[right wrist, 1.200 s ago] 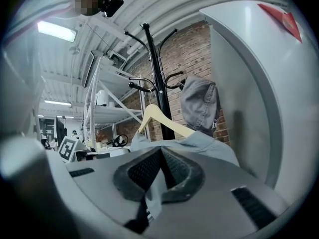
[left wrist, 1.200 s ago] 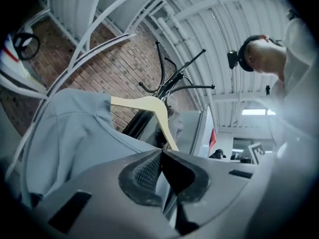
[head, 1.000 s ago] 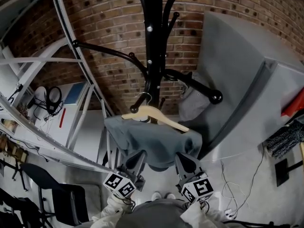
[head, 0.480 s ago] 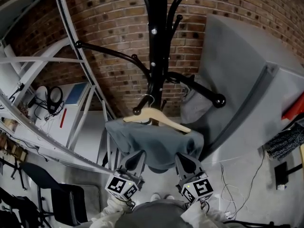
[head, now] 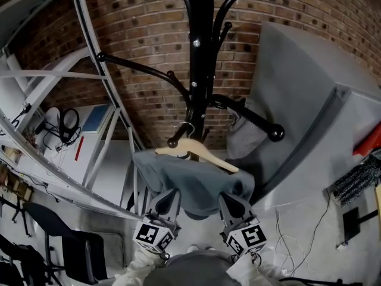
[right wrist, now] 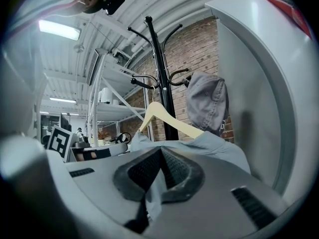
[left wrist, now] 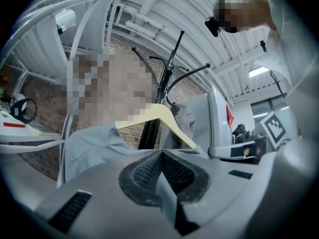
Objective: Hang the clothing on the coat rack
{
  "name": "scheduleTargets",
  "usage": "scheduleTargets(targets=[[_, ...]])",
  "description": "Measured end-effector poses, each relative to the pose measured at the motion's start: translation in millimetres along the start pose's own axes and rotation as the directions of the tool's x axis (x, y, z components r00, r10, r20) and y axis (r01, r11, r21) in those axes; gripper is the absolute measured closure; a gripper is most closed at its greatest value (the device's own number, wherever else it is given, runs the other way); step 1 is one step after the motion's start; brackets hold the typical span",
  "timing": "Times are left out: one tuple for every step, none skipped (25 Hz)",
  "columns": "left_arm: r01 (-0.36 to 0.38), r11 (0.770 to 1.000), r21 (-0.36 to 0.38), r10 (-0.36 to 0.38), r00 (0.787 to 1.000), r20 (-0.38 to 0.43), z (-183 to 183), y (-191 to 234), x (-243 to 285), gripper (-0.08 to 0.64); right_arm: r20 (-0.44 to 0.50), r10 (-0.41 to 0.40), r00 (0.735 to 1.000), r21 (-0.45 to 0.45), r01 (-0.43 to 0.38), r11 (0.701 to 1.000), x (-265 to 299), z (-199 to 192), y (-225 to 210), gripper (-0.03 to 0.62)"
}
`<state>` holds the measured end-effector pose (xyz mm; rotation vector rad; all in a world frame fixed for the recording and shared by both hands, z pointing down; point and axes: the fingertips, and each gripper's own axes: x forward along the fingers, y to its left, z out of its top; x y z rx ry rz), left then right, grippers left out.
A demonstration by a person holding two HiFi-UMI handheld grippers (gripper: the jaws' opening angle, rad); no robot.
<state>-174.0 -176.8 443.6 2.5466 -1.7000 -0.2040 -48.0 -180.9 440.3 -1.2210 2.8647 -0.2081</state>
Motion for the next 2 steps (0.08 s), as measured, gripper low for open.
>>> scheduleTargets(targets=[[-0.004, 1.000, 0.001, 0.004, 1.000, -0.001, 0.6, 0.2, 0.8, 0.552, 0.001, 0.001, 1.000, 0.001, -0.001, 1.000, 0.4, -0.1, -0.6, 0.569], [-0.009, 1.000, 0.001, 0.009, 1.000, -0.003, 1.5, 0.4, 1.7, 0.552, 0.001, 0.001, 1.000, 0.001, -0.001, 1.000, 0.8, -0.2, -1.1, 0.569]])
